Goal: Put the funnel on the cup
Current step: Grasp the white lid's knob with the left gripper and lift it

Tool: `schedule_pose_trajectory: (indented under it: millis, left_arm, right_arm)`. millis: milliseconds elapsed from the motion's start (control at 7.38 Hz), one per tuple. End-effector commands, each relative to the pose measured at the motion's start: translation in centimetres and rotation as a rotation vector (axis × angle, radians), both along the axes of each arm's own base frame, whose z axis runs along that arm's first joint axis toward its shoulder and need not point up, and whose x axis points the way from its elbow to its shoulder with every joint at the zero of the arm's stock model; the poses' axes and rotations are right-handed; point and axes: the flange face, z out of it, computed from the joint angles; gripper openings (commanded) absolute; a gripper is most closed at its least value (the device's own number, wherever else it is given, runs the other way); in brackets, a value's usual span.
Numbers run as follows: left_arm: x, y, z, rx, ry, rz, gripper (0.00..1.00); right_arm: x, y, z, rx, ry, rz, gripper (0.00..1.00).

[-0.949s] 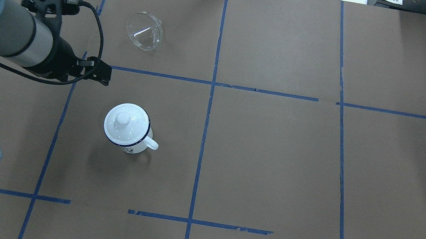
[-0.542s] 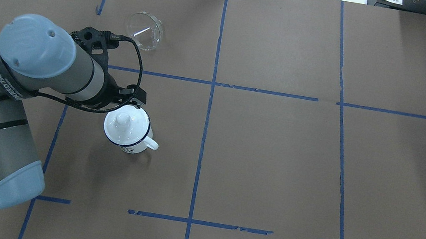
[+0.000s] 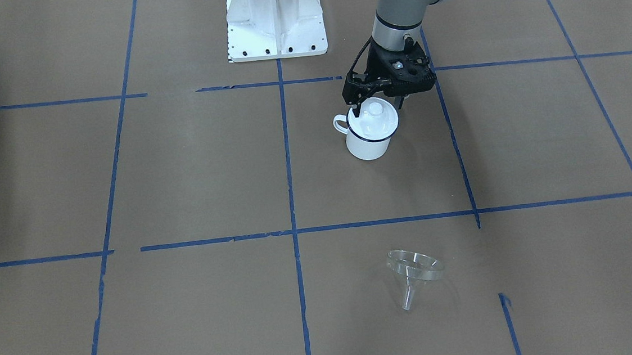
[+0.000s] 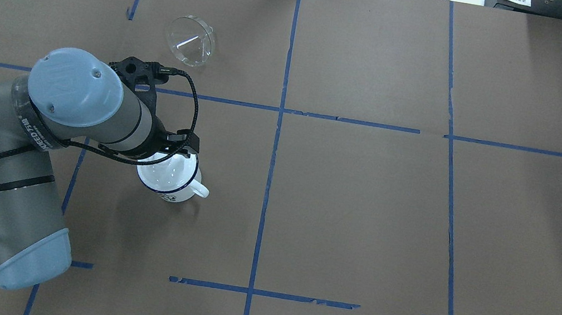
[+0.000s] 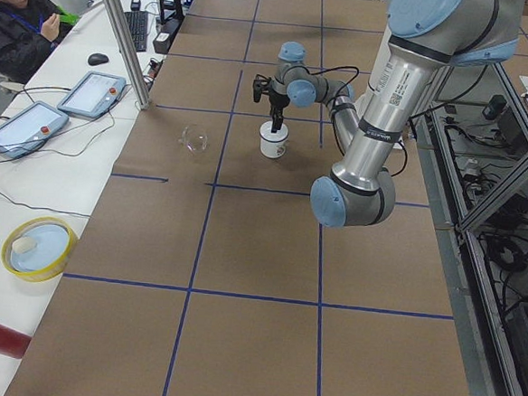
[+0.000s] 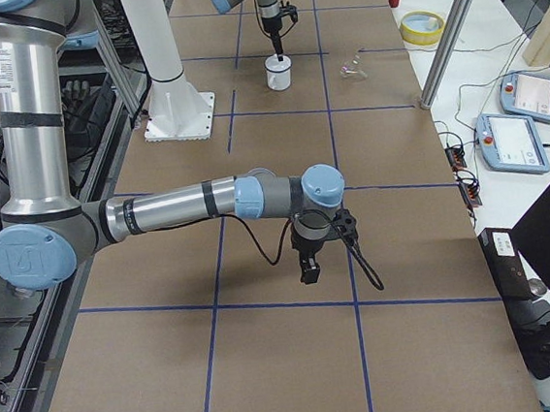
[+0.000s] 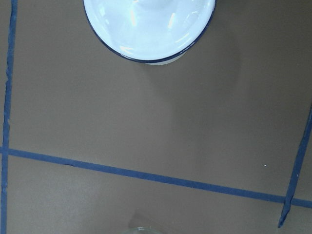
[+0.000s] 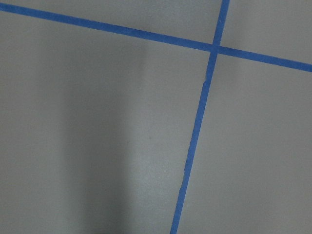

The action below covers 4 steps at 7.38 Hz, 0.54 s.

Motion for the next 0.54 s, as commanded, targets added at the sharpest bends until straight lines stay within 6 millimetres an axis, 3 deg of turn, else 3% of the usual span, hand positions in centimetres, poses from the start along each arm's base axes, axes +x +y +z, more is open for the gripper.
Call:
schedule_pose_trajectory:
  millis: [0, 271, 407]
  left_arm:
    - [0.09, 0.05, 0.00, 0.003, -0.002, -0.002, 0.70]
    - [-0.02, 0.12, -0.13, 0.005, -0.001, -0.001, 0.08]
    - [-0.24, 0.26, -0.35, 0.001, -0.006, -0.002, 0.00]
  right_arm:
    - [0.00, 0.01, 0.07, -0.002, 0.000, 0.000, 1.00]
    - [-0.01, -0.06, -0.07, 0.001, 0.000, 0.000, 1.00]
    - [0.00, 0.00, 0.00, 0.000, 0.000, 0.000, 1.00]
